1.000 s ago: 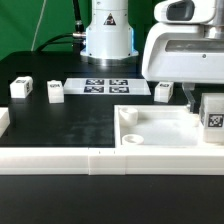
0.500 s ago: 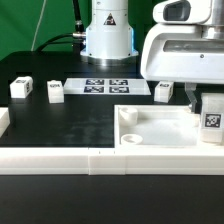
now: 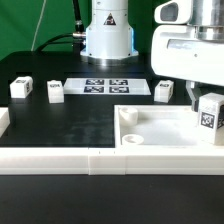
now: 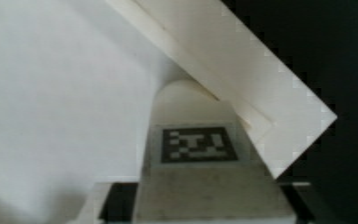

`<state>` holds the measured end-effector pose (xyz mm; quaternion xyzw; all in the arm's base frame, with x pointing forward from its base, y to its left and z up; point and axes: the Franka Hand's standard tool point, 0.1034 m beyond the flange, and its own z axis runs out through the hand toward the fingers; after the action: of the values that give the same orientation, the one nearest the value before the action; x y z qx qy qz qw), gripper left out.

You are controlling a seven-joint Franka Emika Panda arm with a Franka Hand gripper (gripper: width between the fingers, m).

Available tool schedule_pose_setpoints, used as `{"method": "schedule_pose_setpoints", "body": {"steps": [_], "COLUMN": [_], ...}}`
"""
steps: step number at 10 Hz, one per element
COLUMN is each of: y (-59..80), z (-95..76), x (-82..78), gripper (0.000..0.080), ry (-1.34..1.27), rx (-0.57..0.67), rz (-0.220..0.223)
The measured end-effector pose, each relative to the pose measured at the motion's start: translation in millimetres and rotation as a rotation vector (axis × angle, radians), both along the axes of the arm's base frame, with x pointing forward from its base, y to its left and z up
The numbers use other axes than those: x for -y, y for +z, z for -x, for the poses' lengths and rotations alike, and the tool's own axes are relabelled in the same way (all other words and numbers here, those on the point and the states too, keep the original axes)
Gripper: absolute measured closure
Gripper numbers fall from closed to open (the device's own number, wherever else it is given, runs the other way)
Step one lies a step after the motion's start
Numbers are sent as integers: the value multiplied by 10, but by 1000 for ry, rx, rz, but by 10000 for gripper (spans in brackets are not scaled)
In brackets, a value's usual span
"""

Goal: Assemble one leg

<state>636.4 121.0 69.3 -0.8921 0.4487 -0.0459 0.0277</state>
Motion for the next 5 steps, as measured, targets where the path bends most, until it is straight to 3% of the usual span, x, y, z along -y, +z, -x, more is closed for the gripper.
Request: {"method": "schedule_pose_setpoints", "body": {"steps": [5], "y": [-6], "z": [9], "x": [12], "gripper": [508], "ry": [-430], "rx": [-11], "rz": [-61]}}
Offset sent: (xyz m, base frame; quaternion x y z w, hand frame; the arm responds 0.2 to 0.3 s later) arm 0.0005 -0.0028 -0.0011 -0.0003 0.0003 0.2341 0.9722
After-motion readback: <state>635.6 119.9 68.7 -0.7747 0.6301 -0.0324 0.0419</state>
